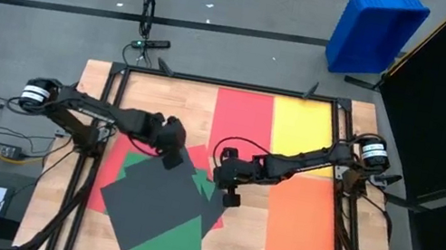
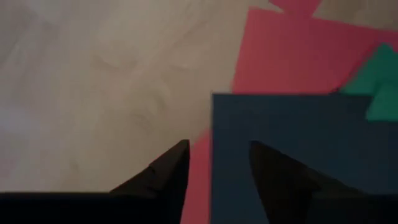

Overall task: Organize paper
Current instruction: Move the pink colored paper to the top left of the table

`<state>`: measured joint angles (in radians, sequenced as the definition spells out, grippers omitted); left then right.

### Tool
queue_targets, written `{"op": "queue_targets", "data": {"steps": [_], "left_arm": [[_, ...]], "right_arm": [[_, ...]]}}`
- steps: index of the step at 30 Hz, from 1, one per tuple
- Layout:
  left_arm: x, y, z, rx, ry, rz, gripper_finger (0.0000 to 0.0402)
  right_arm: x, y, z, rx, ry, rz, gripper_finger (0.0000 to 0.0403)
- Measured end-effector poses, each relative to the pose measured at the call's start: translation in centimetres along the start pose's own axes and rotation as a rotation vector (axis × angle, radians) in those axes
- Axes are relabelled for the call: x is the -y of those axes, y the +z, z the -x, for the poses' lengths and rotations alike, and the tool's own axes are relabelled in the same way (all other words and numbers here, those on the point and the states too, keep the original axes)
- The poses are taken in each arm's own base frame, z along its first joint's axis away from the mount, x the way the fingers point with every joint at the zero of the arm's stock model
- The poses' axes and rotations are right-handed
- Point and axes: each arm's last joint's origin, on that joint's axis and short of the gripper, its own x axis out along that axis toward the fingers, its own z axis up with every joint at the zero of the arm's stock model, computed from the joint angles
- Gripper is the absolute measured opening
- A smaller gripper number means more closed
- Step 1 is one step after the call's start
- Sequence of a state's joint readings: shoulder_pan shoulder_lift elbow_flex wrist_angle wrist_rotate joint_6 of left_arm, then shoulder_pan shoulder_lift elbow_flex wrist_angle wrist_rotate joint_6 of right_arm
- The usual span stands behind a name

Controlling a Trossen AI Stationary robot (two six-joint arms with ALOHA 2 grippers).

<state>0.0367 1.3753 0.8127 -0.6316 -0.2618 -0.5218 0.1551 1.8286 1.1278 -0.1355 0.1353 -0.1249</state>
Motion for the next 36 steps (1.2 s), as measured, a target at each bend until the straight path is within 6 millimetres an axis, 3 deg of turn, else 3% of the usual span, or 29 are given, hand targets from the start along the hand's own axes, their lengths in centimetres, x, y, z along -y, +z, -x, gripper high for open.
{"op": "queue_targets", "data": {"steps": [7, 14, 28, 36], "left_arm": [[-0.4, 0.7, -1.0, -0.033, -0.084, 0.020, 0.0182], [-1.1, -0.5, -0.9, -0.131, 0.046, -0.011, 0.0164], [-4.2, -1.5, -0.9, -0.388, 0.065, -0.053, 0.0164], [-6.9, -0.7, -1.7, -0.417, 0.101, -0.025, 0.0164]], "right_arm": [[0.2, -1.4, 0.0, -0.141, 0.011, -0.002, 0.0000], [-1.0, -3.1, 0.3, -0.285, 0.035, -0.024, 0.0000], [-2.4, -2.8, 0.3, -0.229, 0.081, -0.033, 0.0000], [-2.3, -2.5, 0.2, -0.203, 0.081, -0.025, 0.0000]]}}
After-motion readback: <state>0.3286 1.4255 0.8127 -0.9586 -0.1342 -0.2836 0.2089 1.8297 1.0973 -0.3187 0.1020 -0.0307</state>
